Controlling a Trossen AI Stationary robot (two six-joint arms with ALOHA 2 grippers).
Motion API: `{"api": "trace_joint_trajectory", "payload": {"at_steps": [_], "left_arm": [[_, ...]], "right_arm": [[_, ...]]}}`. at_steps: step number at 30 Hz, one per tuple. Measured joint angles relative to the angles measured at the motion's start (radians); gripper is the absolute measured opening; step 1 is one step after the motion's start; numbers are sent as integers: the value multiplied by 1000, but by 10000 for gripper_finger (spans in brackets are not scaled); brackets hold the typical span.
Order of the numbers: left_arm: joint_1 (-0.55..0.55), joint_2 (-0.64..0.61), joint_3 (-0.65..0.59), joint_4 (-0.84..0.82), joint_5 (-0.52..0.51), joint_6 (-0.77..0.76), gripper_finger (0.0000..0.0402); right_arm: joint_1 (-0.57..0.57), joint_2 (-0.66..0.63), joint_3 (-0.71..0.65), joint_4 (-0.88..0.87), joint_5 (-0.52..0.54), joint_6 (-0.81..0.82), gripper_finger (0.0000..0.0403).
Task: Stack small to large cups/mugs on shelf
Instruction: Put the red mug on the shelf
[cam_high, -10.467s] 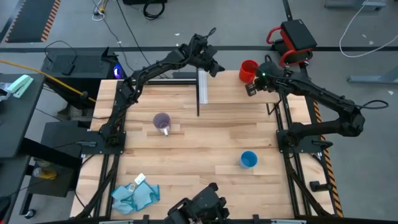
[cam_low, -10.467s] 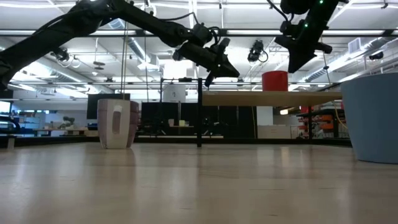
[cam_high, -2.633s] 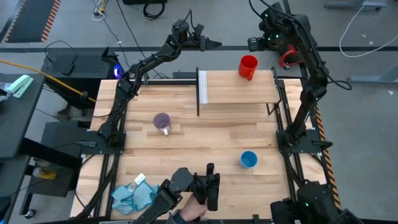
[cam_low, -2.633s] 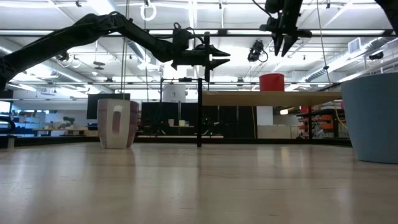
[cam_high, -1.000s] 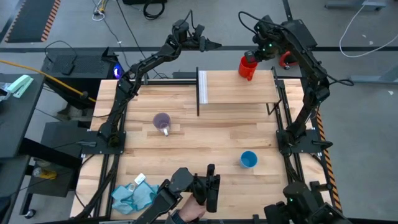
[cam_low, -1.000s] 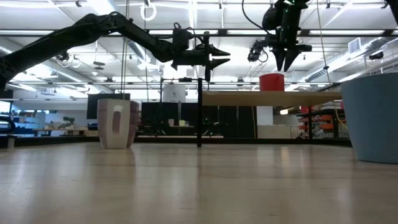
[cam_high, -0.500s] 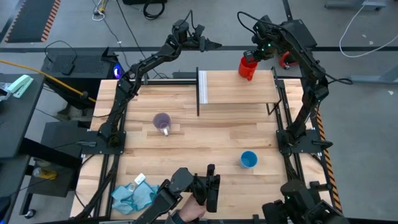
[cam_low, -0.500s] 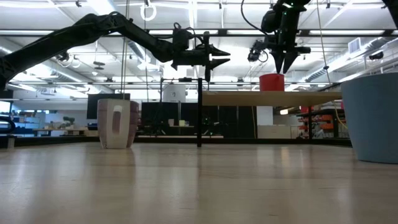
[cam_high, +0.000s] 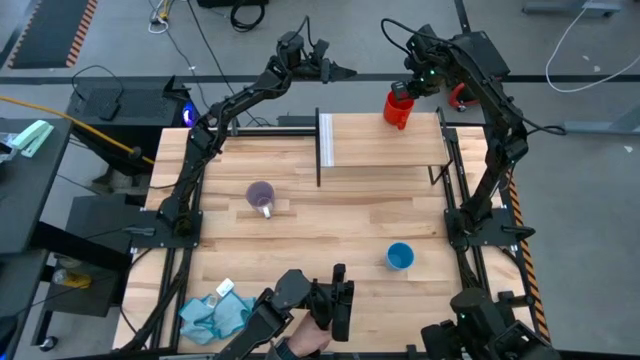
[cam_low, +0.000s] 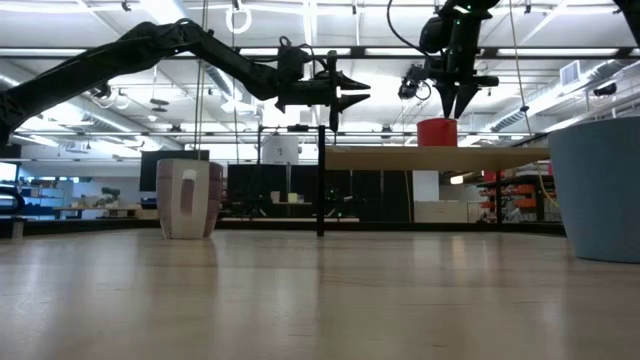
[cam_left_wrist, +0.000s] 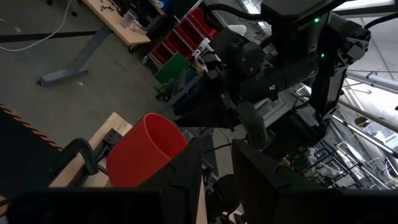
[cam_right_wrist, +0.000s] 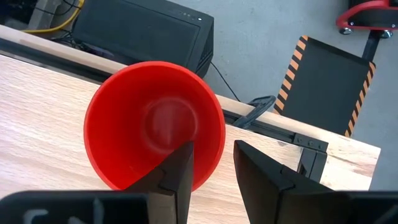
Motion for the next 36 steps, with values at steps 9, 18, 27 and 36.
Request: {"api": "trace_joint_trajectory", "payload": {"at_steps": [9, 18, 27, 36], "left_arm": [[0, 0, 0, 0, 0, 0, 98], [0, 0, 0, 0, 0, 0, 98], [0, 0, 0, 0, 0, 0, 98], [0, 0, 0, 0, 10, 0, 101]], "right_arm": [[0, 0, 0, 0, 0, -1, 123], [0, 0, 0, 0, 0, 0, 123], [0, 0, 0, 2, 0, -1, 123], [5, 1, 0, 12, 0, -4, 123]]}}
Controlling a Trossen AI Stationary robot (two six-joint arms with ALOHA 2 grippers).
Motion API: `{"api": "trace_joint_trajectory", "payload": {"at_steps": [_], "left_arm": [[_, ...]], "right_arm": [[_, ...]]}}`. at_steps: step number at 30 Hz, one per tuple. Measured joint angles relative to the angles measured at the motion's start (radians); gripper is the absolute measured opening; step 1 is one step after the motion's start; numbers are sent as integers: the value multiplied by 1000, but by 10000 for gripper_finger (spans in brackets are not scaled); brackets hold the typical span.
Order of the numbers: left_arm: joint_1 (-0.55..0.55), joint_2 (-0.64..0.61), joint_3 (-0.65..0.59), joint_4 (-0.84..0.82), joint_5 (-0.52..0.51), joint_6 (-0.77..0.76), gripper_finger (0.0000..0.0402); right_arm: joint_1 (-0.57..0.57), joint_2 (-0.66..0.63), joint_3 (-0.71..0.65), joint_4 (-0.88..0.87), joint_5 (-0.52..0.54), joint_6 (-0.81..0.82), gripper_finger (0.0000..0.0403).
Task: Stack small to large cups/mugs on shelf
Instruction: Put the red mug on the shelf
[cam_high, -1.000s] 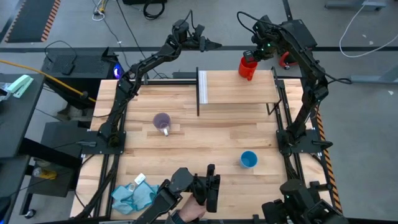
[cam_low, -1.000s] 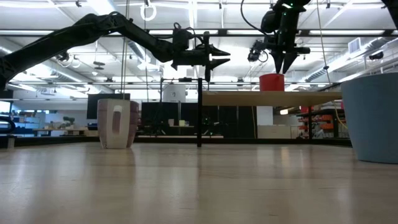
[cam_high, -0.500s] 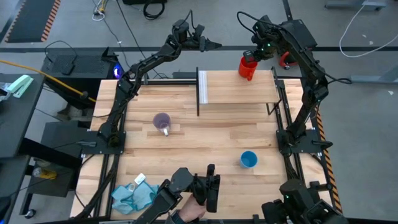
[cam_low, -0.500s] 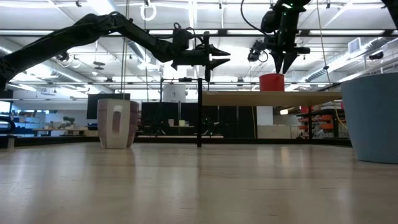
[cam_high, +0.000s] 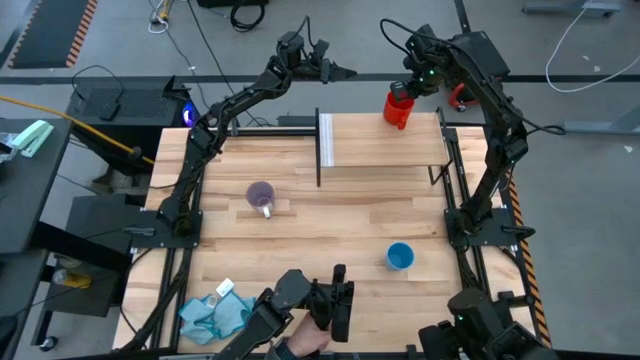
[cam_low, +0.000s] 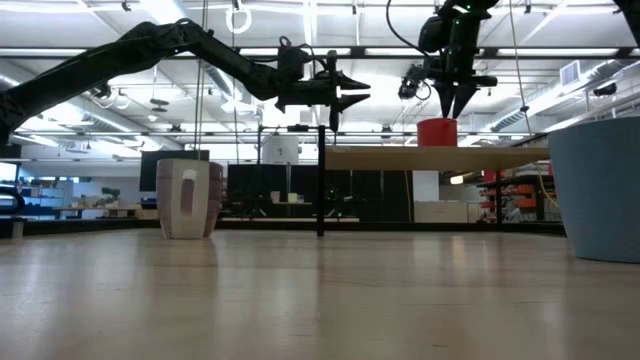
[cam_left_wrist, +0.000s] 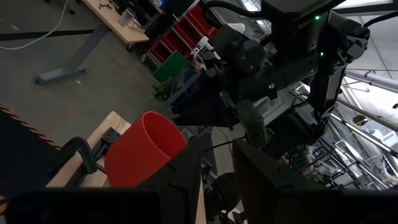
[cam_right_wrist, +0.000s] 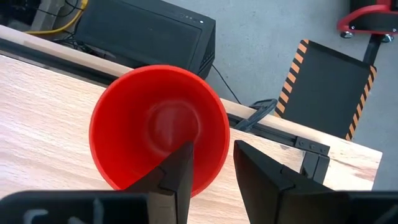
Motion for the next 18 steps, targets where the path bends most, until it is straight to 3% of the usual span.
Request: {"api": "trace_joint_trajectory", "payload": {"at_steps": [14, 18], "left_arm": [[0, 0, 0, 0, 9, 0, 101], [0, 0, 0, 0, 9, 0, 99]], "right_arm": [[-2, 0, -1, -4, 7, -17, 123], [-1, 0, -55, 1, 4, -20, 123]]}}
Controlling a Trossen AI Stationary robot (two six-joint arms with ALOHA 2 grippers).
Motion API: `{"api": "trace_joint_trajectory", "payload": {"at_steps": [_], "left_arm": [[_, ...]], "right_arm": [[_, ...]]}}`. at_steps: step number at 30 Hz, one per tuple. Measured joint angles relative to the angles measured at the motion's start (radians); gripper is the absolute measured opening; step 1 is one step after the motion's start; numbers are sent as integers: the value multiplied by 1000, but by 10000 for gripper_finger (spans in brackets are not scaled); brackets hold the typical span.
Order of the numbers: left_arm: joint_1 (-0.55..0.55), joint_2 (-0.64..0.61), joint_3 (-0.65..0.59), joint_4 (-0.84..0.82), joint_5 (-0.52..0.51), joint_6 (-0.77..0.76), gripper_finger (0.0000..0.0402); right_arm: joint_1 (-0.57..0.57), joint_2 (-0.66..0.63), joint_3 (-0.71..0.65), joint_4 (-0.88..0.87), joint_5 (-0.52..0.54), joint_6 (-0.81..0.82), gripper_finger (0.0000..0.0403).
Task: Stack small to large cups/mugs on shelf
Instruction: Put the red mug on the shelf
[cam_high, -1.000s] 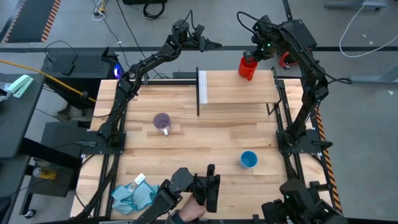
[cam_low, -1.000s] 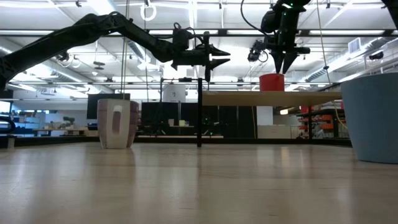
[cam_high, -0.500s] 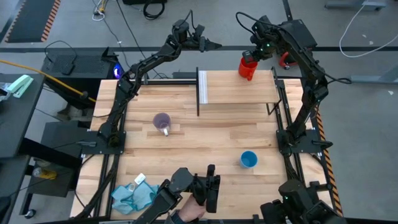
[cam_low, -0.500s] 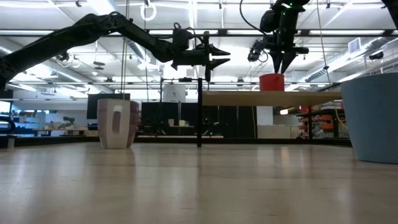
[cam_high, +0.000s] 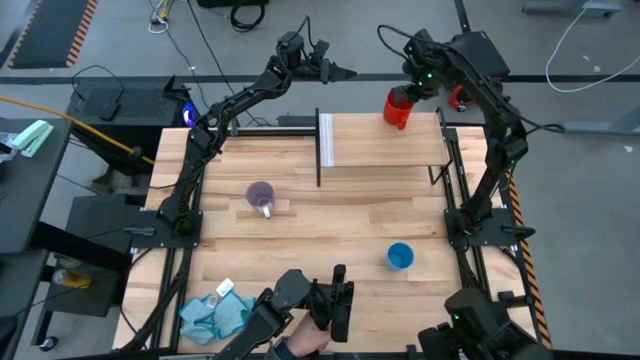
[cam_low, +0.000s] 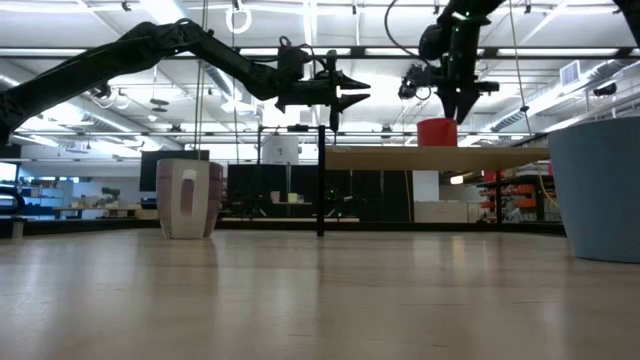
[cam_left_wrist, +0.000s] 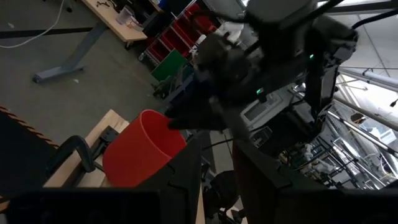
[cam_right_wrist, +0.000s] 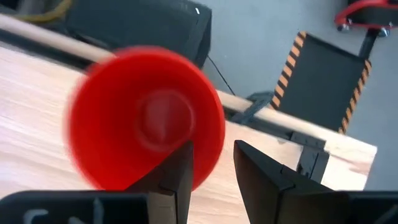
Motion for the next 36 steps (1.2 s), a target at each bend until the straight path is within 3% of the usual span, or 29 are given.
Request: {"api": "trace_joint_trajectory", "payload": {"at_steps": [18, 22, 28, 36], "left_arm": [[0, 0, 0, 0, 0, 0, 99], [0, 0, 0, 0, 0, -3, 99], [0, 0, 0, 22, 0, -21, 99], [4, 0, 0, 35, 0, -40, 98]], "right_arm": [[-3, -2, -41, 39, -4, 11, 120], [-1, -2, -41, 39, -4, 16, 93], [8, -3, -40, 36, -7, 18, 14], [57, -5, 5, -77, -4, 32, 7]]}}
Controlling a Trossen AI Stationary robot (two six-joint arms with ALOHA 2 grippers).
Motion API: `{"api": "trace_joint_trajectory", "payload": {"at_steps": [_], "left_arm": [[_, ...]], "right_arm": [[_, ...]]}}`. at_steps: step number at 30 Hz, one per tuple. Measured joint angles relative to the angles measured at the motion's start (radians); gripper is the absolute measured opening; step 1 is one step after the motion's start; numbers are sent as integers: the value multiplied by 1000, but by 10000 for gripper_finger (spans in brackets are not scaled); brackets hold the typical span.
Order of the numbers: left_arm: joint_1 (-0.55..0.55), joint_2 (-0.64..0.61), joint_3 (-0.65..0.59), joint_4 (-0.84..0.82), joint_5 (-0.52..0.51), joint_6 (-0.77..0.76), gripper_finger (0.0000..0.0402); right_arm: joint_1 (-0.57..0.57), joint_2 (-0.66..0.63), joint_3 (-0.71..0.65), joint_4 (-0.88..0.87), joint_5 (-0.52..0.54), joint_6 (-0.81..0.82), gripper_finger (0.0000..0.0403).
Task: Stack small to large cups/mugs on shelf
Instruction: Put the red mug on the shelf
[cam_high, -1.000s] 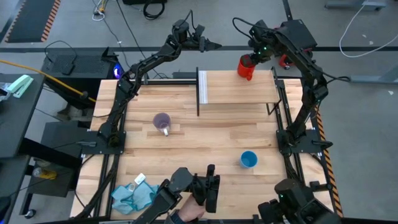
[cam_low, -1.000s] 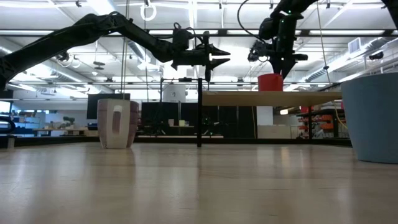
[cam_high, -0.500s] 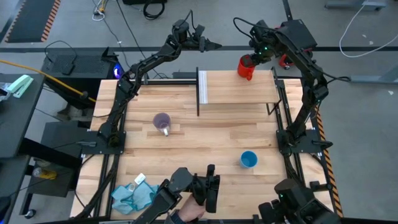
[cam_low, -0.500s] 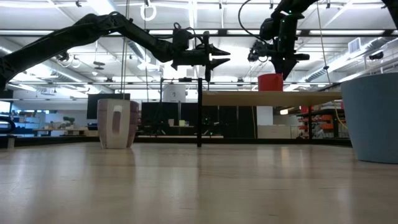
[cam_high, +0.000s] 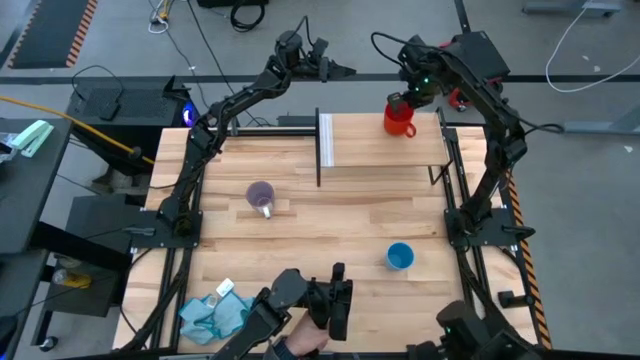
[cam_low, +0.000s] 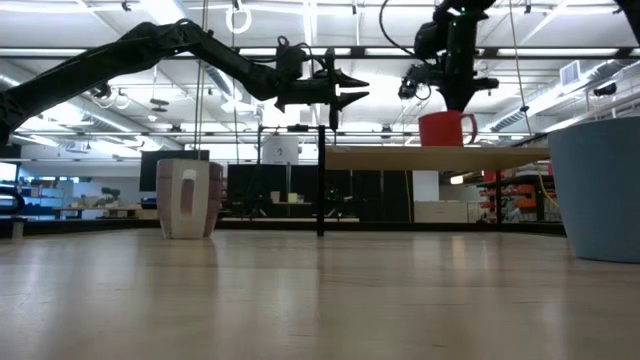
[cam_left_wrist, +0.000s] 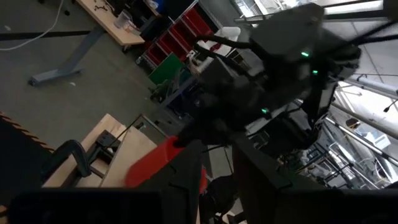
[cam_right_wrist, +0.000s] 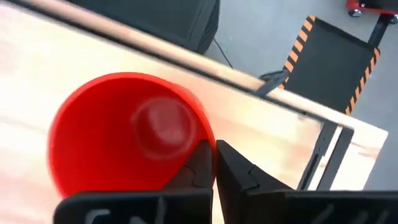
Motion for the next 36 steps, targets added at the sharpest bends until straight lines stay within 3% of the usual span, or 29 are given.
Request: {"api": "trace_joint_trajectory", "payload": {"at_steps": [5, 12, 25, 36], "left_arm": [[0, 0, 0, 1, 0, 0, 97], [0, 0, 0, 2, 25, -4, 96], [0, 0, 0, 3, 78, -4, 100], [-1, 0, 0, 3, 79, -3, 100]], "right_arm": [[58, -15, 65, -66, 52, 65, 5], [88, -83, 30, -71, 71, 256, 3], [84, -309, -263, -67, 109, 469, 2], [43, -323, -335, -43, 109, 470, 2]]}}
